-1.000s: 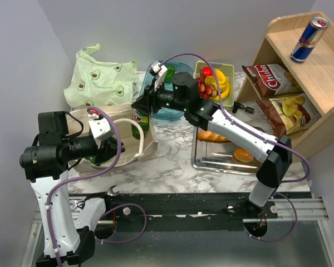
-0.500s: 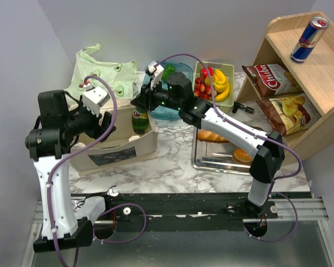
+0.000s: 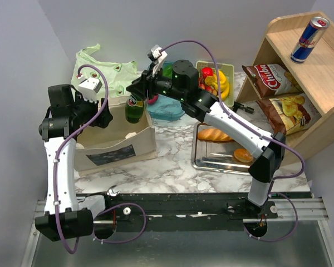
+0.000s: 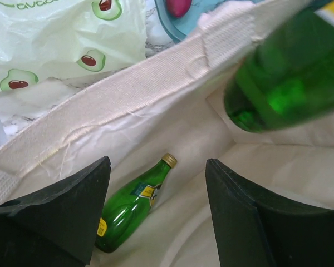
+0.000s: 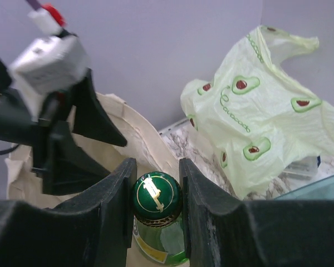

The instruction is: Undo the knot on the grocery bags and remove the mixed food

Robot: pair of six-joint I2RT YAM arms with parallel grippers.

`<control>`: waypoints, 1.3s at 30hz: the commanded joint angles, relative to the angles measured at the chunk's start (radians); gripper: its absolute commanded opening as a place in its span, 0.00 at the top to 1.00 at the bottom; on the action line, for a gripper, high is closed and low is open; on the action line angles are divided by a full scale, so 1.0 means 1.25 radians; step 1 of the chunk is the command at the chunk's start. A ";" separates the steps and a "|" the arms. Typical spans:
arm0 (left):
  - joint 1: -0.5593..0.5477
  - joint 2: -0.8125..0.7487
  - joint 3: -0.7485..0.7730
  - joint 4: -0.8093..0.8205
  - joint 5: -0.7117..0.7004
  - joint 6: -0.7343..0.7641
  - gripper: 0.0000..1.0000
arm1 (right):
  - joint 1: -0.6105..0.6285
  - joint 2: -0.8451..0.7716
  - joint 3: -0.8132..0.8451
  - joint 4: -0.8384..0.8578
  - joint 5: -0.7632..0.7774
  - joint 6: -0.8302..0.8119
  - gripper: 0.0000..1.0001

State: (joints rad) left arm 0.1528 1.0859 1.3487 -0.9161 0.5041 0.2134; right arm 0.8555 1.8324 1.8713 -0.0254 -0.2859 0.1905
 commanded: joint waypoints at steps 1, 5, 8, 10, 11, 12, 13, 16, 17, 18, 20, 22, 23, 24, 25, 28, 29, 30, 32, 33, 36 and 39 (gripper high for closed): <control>0.004 0.022 -0.022 0.070 -0.019 -0.054 0.31 | -0.004 -0.082 0.080 0.108 -0.027 0.005 0.99; 0.003 0.040 -0.028 0.069 -0.012 -0.045 0.31 | -0.004 -0.099 0.120 0.088 0.006 -0.051 0.99; 0.004 0.048 -0.033 0.071 -0.012 -0.036 0.31 | -0.004 -0.117 0.155 0.069 0.036 -0.107 0.99; 0.004 0.053 -0.033 0.071 -0.007 -0.035 0.31 | -0.005 -0.131 0.180 0.044 0.066 -0.143 0.99; 0.003 0.056 -0.032 0.070 -0.004 -0.035 0.31 | -0.004 -0.141 0.186 0.028 0.082 -0.170 0.99; 0.003 0.059 -0.029 0.069 -0.001 -0.032 0.31 | -0.004 -0.154 0.190 0.022 0.104 -0.195 0.99; 0.003 0.061 -0.026 0.066 0.000 -0.027 0.31 | -0.006 -0.169 0.192 -0.006 0.131 -0.214 0.99; 0.003 0.073 -0.012 0.057 0.000 -0.014 0.31 | -0.007 -0.207 0.201 -0.069 0.216 -0.262 0.99; 0.003 0.076 -0.009 0.055 0.002 -0.013 0.31 | -0.008 -0.221 0.199 -0.083 0.261 -0.278 0.99; 0.003 0.080 -0.006 0.054 0.005 -0.011 0.31 | -0.011 -0.235 0.194 -0.095 0.291 -0.292 0.99; 0.004 0.088 -0.001 0.054 0.011 -0.009 0.31 | -0.015 -0.259 0.189 -0.114 0.356 -0.318 0.99; 0.003 0.100 0.005 0.054 0.014 -0.011 0.31 | -0.033 -0.276 0.199 -0.139 0.403 -0.333 0.99; 0.003 0.107 0.010 0.054 0.016 -0.012 0.31 | -0.050 -0.281 0.205 -0.153 0.416 -0.331 0.99; 0.003 0.113 0.014 0.053 0.018 -0.016 0.31 | -0.076 -0.287 0.214 -0.167 0.424 -0.325 0.99; 0.003 0.121 0.022 0.053 0.020 -0.018 0.32 | -0.100 -0.291 0.220 -0.178 0.434 -0.321 0.99; 0.001 0.141 0.045 0.046 0.025 -0.023 0.32 | -0.165 -0.318 0.226 -0.196 0.447 -0.307 0.99; -0.002 0.146 0.051 0.045 0.024 -0.023 0.32 | -0.182 -0.330 0.222 -0.197 0.442 -0.307 0.99; -0.003 0.151 0.055 0.045 0.023 -0.023 0.32 | -0.195 -0.343 0.218 -0.194 0.437 -0.311 0.99; -0.009 0.159 0.064 0.044 0.018 -0.019 0.32 | -0.224 -0.358 0.218 -0.193 0.434 -0.313 0.99; -0.011 0.164 0.067 0.044 0.016 -0.018 0.32 | -0.241 -0.364 0.227 -0.193 0.435 -0.313 0.99; -0.017 0.176 0.075 0.042 0.010 -0.017 0.33 | -0.266 -0.371 0.257 -0.194 0.438 -0.336 0.99; -0.019 0.187 0.078 0.041 0.008 -0.017 0.33 | -0.294 -0.373 0.285 -0.197 0.446 -0.354 0.99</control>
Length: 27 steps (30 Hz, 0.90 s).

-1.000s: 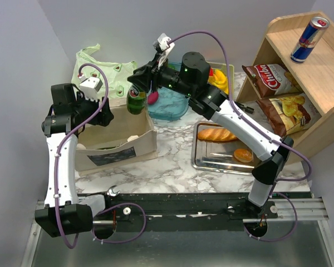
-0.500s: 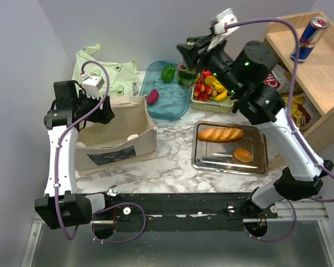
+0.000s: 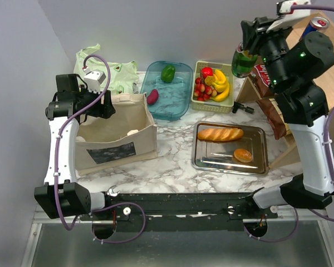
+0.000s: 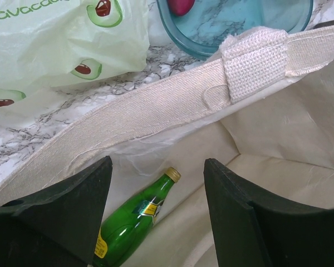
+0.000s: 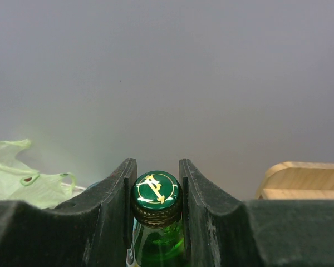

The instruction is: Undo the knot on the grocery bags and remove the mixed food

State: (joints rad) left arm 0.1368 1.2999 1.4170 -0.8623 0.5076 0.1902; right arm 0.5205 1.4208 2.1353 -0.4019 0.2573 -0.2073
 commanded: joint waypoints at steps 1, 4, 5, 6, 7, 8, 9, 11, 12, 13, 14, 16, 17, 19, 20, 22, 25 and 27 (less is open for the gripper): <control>-0.006 0.019 0.025 -0.002 0.006 0.001 0.33 | -0.037 -0.047 0.076 0.107 0.017 -0.039 0.99; -0.008 0.028 0.027 0.001 0.004 0.001 0.33 | -0.071 -0.061 0.068 0.118 0.031 -0.053 0.99; -0.007 0.031 0.028 0.003 0.004 0.001 0.33 | -0.087 -0.071 0.056 0.125 0.034 -0.055 0.99; -0.008 0.035 0.029 0.005 0.002 0.001 0.33 | -0.101 -0.078 0.043 0.134 0.033 -0.059 0.99; -0.010 0.038 0.029 0.006 0.000 0.000 0.33 | -0.121 -0.085 0.036 0.140 0.033 -0.059 0.99; -0.011 0.041 0.030 0.008 -0.003 0.000 0.33 | -0.140 -0.088 0.036 0.143 0.038 -0.054 0.99; -0.014 0.042 0.031 0.011 -0.005 -0.001 0.33 | -0.161 -0.089 0.039 0.144 0.042 -0.050 0.99; -0.015 0.043 0.027 0.018 -0.004 -0.005 0.33 | -0.192 -0.092 0.044 0.146 0.045 -0.052 0.99; -0.017 0.045 0.024 0.021 -0.003 -0.007 0.34 | -0.210 -0.093 0.048 0.147 0.046 -0.052 0.99; -0.018 0.045 0.024 0.025 -0.002 -0.008 0.34 | -0.225 -0.092 0.053 0.147 0.050 -0.051 0.99; -0.019 0.047 0.022 0.028 -0.001 -0.010 0.34 | -0.245 -0.090 0.059 0.147 0.052 -0.048 0.99; -0.021 0.050 0.018 0.034 0.001 -0.015 0.34 | -0.289 -0.086 0.072 0.147 0.061 -0.036 0.99; -0.023 0.052 0.017 0.037 0.003 -0.019 0.34 | -0.312 -0.085 0.075 0.150 0.065 -0.027 0.99; -0.026 0.054 0.012 0.044 0.004 -0.025 0.34 | -0.370 -0.083 0.076 0.155 0.067 -0.003 0.99; -0.027 0.055 0.011 0.046 0.005 -0.027 0.34 | -0.392 -0.082 0.078 0.155 0.067 0.007 0.99; -0.029 0.056 0.011 0.049 0.006 -0.027 0.34 | -0.428 -0.075 0.082 0.159 0.076 0.017 0.99; -0.030 0.057 0.014 0.055 0.012 -0.030 0.34 | -0.454 -0.053 0.097 0.169 0.089 0.014 0.99; -0.031 0.059 0.018 0.057 0.020 -0.038 0.34 | -0.462 -0.029 0.121 0.168 0.089 0.014 0.99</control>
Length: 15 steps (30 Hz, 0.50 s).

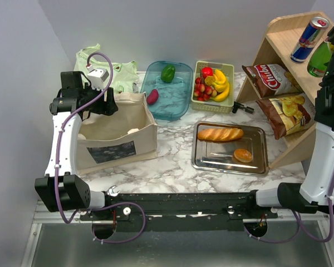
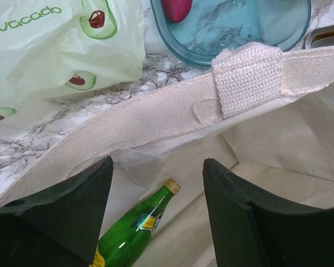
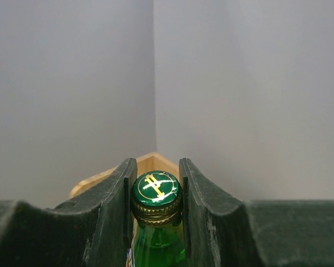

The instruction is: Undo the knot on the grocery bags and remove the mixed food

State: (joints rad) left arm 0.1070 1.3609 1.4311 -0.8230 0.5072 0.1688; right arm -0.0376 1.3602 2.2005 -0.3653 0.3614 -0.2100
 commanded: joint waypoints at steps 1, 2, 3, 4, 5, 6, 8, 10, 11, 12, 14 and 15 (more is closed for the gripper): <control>-0.008 0.012 0.011 0.023 0.022 -0.025 0.34 | -0.018 0.033 0.079 0.142 0.013 0.012 0.99; -0.009 0.014 0.019 0.021 0.025 -0.030 0.34 | -0.020 0.048 0.086 0.148 0.027 0.010 0.99; -0.009 0.014 0.025 0.020 0.025 -0.035 0.34 | -0.025 0.064 0.098 0.150 0.037 0.008 0.99; -0.009 0.014 0.030 0.020 0.026 -0.040 0.34 | -0.027 0.074 0.101 0.158 0.043 0.001 0.99; -0.009 0.012 0.034 0.022 0.026 -0.043 0.34 | -0.030 0.084 0.098 0.167 0.051 -0.008 0.99; -0.010 0.009 0.036 0.023 0.025 -0.046 0.34 | -0.034 0.091 0.093 0.181 0.055 -0.016 0.99; -0.010 0.005 0.037 0.027 0.026 -0.050 0.34 | -0.050 0.107 0.094 0.196 0.068 -0.018 0.99; -0.010 0.001 0.036 0.029 0.027 -0.053 0.34 | -0.057 0.120 0.096 0.210 0.076 -0.034 0.99; -0.010 0.000 0.036 0.032 0.026 -0.054 0.34 | -0.060 0.125 0.096 0.220 0.081 -0.043 0.99; -0.009 -0.001 0.035 0.035 0.026 -0.055 0.34 | -0.063 0.131 0.097 0.227 0.085 -0.050 0.99; -0.010 0.000 0.034 0.039 0.029 -0.060 0.34 | -0.074 0.139 0.097 0.238 0.093 -0.061 0.99; -0.010 0.001 0.036 0.040 0.031 -0.061 0.34 | -0.080 0.142 0.095 0.243 0.097 -0.062 0.99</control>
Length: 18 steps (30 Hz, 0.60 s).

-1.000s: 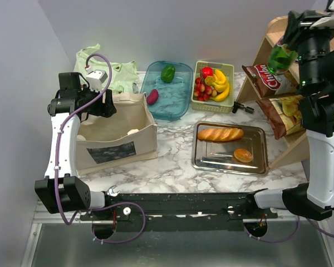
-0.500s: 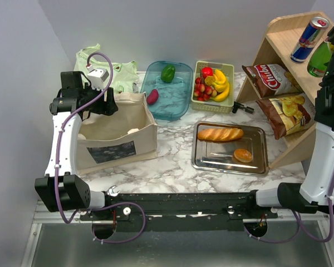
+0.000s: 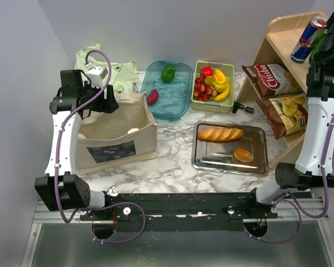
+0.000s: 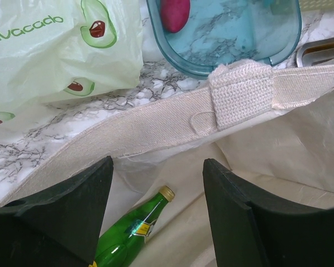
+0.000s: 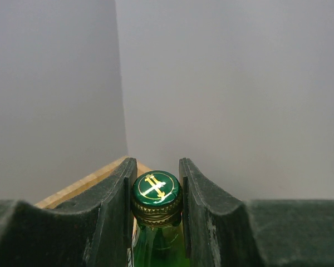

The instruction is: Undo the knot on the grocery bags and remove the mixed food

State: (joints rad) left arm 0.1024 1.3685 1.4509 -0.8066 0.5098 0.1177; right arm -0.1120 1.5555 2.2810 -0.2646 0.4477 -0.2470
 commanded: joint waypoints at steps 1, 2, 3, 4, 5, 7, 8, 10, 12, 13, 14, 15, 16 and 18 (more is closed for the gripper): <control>-0.006 -0.004 0.022 0.027 0.033 -0.020 0.34 | -0.030 -0.012 0.028 0.167 0.028 -0.034 0.99; -0.005 -0.002 0.024 0.028 0.034 -0.022 0.34 | -0.039 -0.010 0.024 0.175 0.029 -0.035 0.99; -0.006 0.001 0.027 0.027 0.035 -0.023 0.34 | -0.051 -0.007 0.024 0.180 0.031 -0.033 0.99; -0.006 0.003 0.030 0.026 0.038 -0.023 0.34 | -0.058 -0.003 0.025 0.182 0.030 -0.030 0.99; -0.007 0.006 0.034 0.025 0.040 -0.023 0.34 | -0.064 -0.001 0.023 0.184 0.028 -0.027 0.99; -0.007 0.015 0.043 0.020 0.044 -0.022 0.34 | -0.072 0.006 0.014 0.195 0.027 -0.025 0.99; -0.007 0.018 0.047 0.017 0.045 -0.022 0.34 | -0.074 0.012 0.014 0.195 0.027 -0.021 0.99; -0.007 0.023 0.057 0.013 0.048 -0.022 0.34 | -0.083 0.026 0.021 0.189 0.029 0.004 0.99; -0.007 0.025 0.063 0.010 0.053 -0.022 0.34 | -0.097 0.045 0.045 0.160 0.025 0.035 0.99; -0.007 0.024 0.063 0.008 0.055 -0.022 0.34 | -0.103 0.056 0.058 0.147 0.023 0.050 0.99; -0.007 0.023 0.061 0.008 0.055 -0.021 0.34 | -0.108 0.062 0.063 0.144 0.024 0.055 0.99; -0.007 0.021 0.058 0.008 0.054 -0.020 0.34 | -0.114 0.071 0.067 0.144 0.024 0.060 0.99; -0.007 0.018 0.055 0.008 0.053 -0.018 0.34 | -0.120 0.078 0.070 0.143 0.022 0.065 0.99; -0.007 0.014 0.047 0.010 0.050 -0.016 0.34 | -0.125 0.088 0.071 0.142 0.016 0.071 0.99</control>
State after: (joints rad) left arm 0.0994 1.3922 1.5032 -0.8021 0.5434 0.1028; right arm -0.2455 1.6493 2.3150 -0.1856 0.4847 -0.2066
